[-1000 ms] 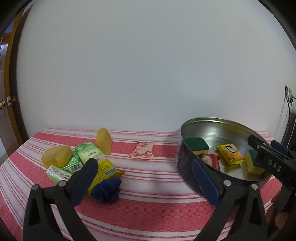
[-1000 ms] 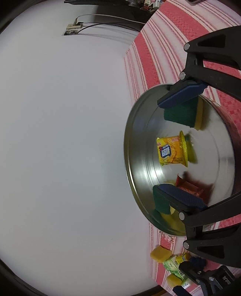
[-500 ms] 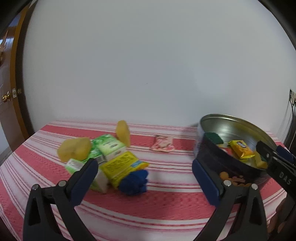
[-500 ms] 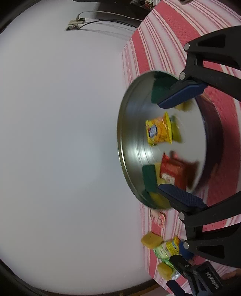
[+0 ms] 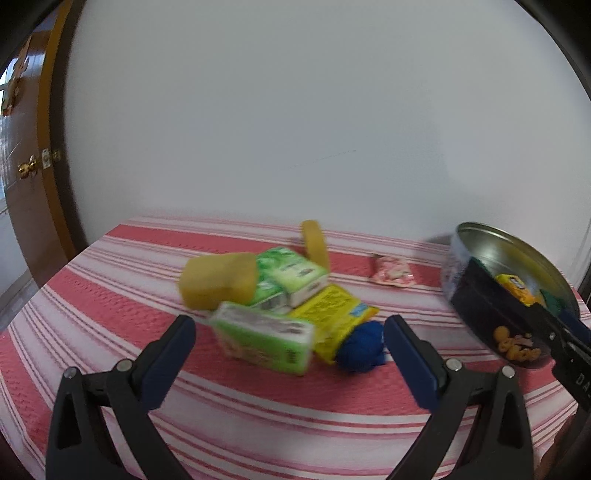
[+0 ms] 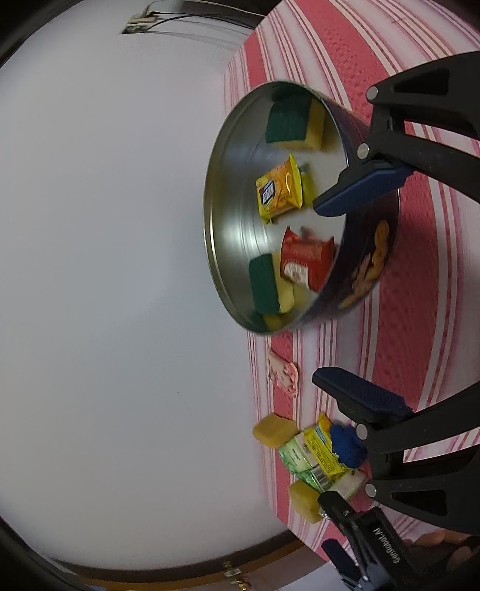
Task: Organize objects
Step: 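Move both tools back toward the remaining items on the cloth, then grasp the green-and-white box with the left tool while the right grasps the blue cloth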
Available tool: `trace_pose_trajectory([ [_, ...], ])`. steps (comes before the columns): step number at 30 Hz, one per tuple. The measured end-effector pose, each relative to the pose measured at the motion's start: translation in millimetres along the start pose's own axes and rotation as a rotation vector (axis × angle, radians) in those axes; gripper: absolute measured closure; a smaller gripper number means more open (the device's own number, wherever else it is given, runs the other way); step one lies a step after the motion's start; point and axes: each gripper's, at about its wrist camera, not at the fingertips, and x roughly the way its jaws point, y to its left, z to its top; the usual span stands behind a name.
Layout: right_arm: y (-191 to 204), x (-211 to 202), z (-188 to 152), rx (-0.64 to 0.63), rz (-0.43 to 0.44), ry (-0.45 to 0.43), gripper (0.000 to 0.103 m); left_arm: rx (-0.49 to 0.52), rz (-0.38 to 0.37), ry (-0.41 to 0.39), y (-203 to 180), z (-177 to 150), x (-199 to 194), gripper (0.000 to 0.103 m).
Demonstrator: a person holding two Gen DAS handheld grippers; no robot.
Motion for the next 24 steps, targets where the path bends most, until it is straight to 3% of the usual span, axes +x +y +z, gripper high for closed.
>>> trace_pose_trajectory([
  [7, 32, 5, -4, -0.021, 0.057, 0.038, 0.018, -0.03, 0.0, 0.054, 24, 2, 15, 0.001],
  [16, 69, 15, -11, -0.058, 0.126, 0.101, 0.018, 0.013, 0.017, 0.183, 20, 5, 51, 0.002],
  [23, 84, 28, -13, -0.071, 0.159, 0.16, 0.018, -0.091, -0.08, 0.268, 42, 2, 66, 0.032],
  [24, 86, 31, -13, -0.071, 0.166, 0.17, 0.018, -0.097, -0.091, 0.271, 44, 2, 66, 0.032],
])
